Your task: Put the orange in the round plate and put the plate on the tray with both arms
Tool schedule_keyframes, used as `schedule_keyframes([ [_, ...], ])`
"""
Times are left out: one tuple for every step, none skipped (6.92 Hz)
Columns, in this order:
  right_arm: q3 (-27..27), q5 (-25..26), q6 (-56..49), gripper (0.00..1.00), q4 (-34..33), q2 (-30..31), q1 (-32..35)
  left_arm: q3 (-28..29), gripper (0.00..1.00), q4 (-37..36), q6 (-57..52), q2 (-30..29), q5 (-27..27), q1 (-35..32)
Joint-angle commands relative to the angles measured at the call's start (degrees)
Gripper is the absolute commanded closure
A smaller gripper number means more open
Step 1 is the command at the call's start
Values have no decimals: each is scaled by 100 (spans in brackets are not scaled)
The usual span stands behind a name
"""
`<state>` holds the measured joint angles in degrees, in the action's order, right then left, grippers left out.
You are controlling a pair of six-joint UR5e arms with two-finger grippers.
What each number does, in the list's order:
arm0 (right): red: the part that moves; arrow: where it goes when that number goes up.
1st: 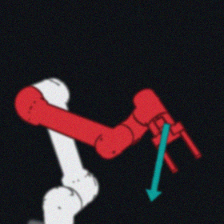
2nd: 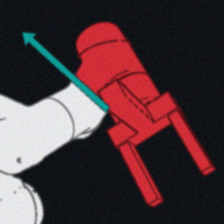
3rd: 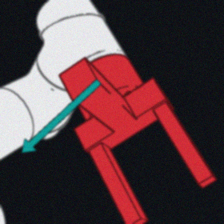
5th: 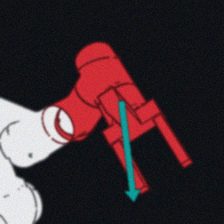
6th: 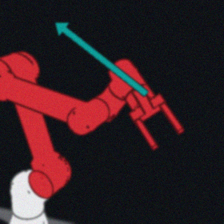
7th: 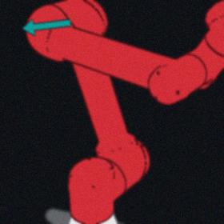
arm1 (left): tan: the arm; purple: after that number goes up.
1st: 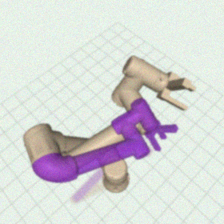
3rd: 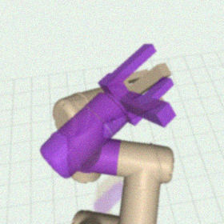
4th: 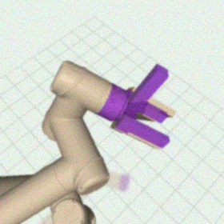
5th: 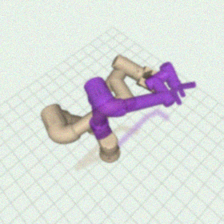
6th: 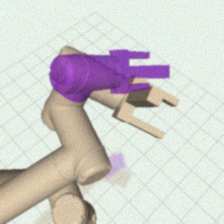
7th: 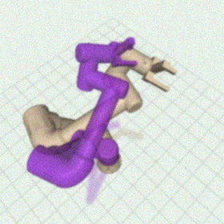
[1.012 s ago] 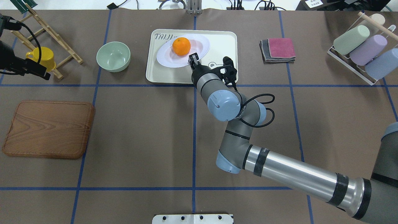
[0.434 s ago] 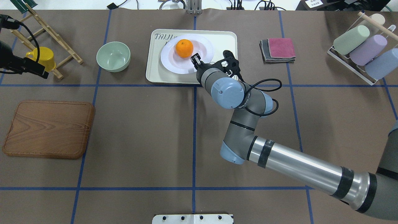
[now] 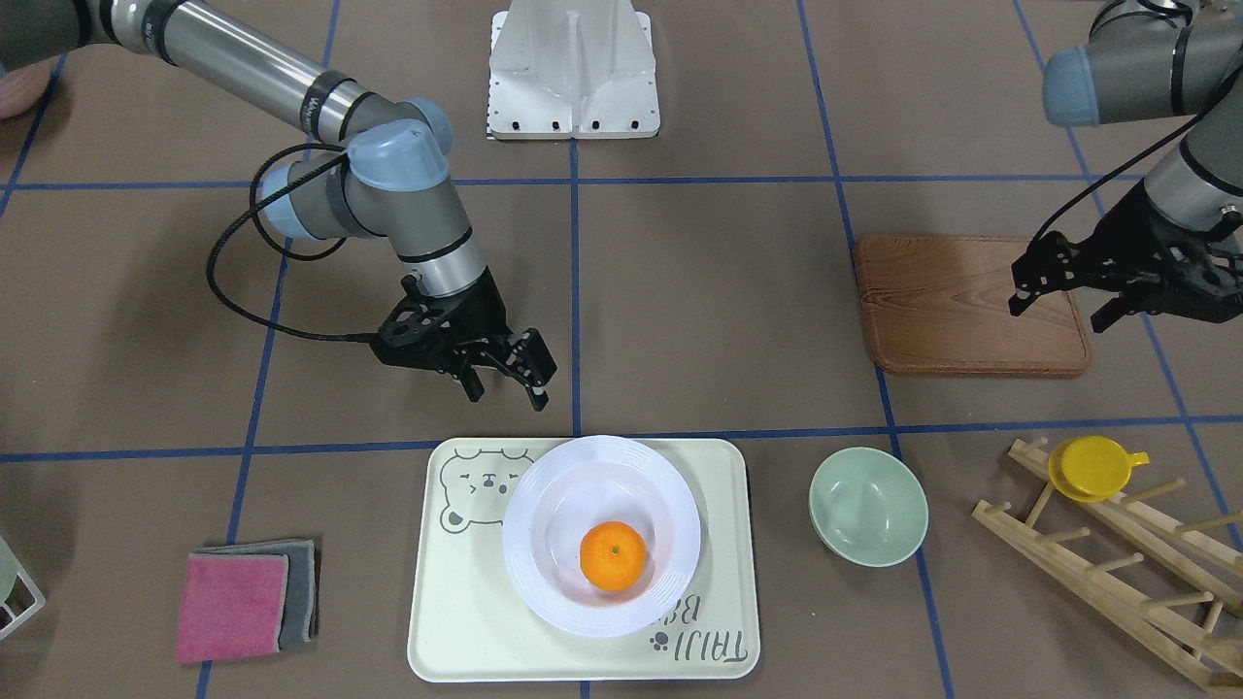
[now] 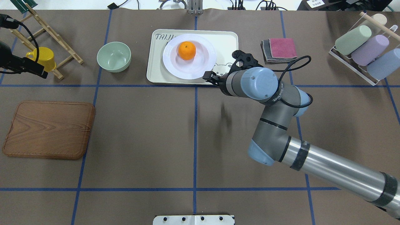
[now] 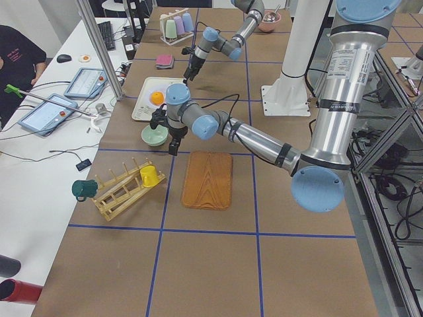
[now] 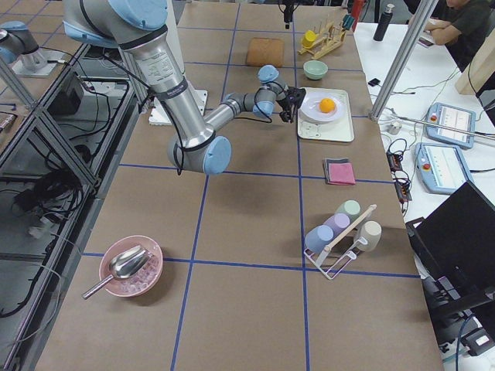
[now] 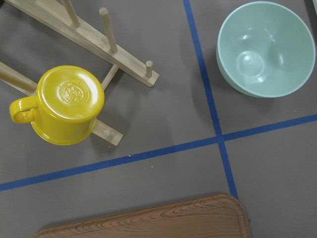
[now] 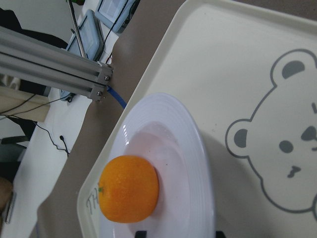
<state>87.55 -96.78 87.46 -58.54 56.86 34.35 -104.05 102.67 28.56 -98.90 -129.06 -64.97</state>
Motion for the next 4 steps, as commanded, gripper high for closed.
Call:
schedule_keyframes([
  [1888, -1611, -2634, 0, -2044, 902, 971, 95, 2, -36, -741, 272, -39, -277],
  [2550, -1686, -3777, 0, -3257, 1141, 1412, 157, 2, -45, -1260, 570, -57, -602],
  [2913, -1512, -4067, 0, -3791, 1265, 1599, 296, 2, -54, -1692, 773, -57, -822],
  [2926, -1589, -4375, 0, -3848, 1423, 2045, 480, 2, -45, -1800, 941, -66, -938],
])
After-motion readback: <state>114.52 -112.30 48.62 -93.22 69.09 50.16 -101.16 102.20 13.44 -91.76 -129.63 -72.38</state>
